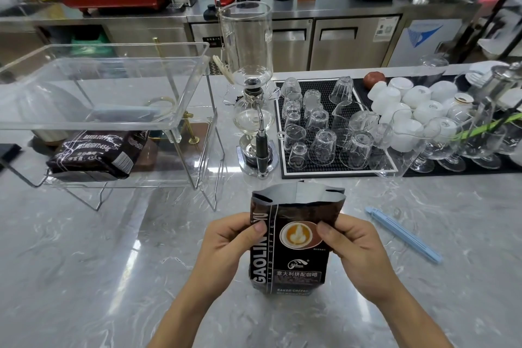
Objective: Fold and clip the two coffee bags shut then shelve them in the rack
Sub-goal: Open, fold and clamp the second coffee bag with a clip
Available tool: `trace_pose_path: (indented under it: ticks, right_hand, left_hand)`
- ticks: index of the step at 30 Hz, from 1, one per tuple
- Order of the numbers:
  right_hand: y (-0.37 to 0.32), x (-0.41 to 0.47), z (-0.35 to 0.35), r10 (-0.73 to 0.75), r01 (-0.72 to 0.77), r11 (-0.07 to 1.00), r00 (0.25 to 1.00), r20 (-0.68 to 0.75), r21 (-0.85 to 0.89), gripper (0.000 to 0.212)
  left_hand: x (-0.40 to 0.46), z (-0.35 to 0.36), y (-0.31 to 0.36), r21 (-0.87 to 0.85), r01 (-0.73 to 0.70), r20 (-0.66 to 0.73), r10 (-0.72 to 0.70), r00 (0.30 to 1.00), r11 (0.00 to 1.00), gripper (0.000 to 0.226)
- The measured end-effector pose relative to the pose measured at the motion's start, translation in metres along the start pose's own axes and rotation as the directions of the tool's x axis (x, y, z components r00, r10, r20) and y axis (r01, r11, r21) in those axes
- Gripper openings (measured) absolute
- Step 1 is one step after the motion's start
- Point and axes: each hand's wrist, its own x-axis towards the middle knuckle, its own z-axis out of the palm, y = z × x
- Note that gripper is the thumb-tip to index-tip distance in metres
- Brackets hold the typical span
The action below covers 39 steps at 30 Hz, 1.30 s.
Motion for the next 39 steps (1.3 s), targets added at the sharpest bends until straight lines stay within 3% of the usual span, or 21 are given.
trace_pose_path:
  ticks: [5,8,13,16,20,23,25,27,31,34,39]
  right_hand:
    - [-0.001,0.000,0.000,-0.010,0.010,1.000,1.000,0.002,0.003,0.025]
    - [0.002,0.000,-0.001,-0.025,0.025,1.000,1.000,-0.012,0.002,0.026]
    - [0.004,0.000,-0.001,-0.092,0.092,0.996,0.995,-0.025,0.004,0.021]
    - [0.007,0.001,-0.005,-0.115,0.114,0.993,0.993,-0.028,-0.041,0.026]
    - [0.002,-0.001,-0.005,-0.086,0.087,0.996,0.996,-0.020,0.021,0.047]
    - [-0.002,0.000,-0.007,-0.092,0.090,0.994,0.996,0.022,0.061,0.033]
    - [-0.002,0.000,-0.007,-0.093,0.092,0.995,0.995,0.031,0.034,0.040]
    - [-0.006,-0.001,-0.005,-0.069,0.069,0.998,0.998,0.007,0.001,0.051]
    - [-0.013,-0.002,0.001,-0.109,0.103,0.989,0.993,-0.048,-0.106,0.013]
    - [-0.012,-0.003,0.001,-0.093,0.084,0.987,0.994,-0.060,-0.138,0.028]
    - [-0.010,-0.001,0.011,-0.090,0.076,0.986,0.992,-0.090,-0.151,0.021]
  left_hand:
    - [0.000,0.000,0.001,-0.010,0.024,-0.012,-0.024,1.000,1.000,0.027]
    - [0.000,0.001,0.005,-0.010,0.024,-0.017,-0.024,1.000,1.000,0.018]
    - [0.001,0.003,0.007,-0.035,-0.007,-0.085,0.004,0.996,0.999,0.030]
    - [0.001,0.002,0.008,-0.012,-0.022,-0.139,0.020,0.990,1.000,0.039]
    - [0.001,0.001,0.009,0.017,-0.052,-0.137,0.054,0.989,0.999,0.027]
    - [0.002,-0.002,0.007,-0.037,-0.009,-0.117,0.005,0.993,0.999,0.033]
    - [0.003,-0.003,0.008,-0.056,-0.003,-0.093,-0.002,0.996,0.998,0.032]
    - [0.004,-0.002,0.011,-0.029,-0.017,-0.095,0.014,0.995,0.999,0.028]
    - [0.003,0.000,0.017,0.061,-0.054,-0.105,0.061,0.993,0.997,0.015]
    - [0.001,0.001,0.017,0.103,-0.040,-0.101,0.051,0.994,0.994,0.012]
    - [0.002,0.011,0.015,0.197,-0.034,-0.073,0.049,0.996,0.980,0.018]
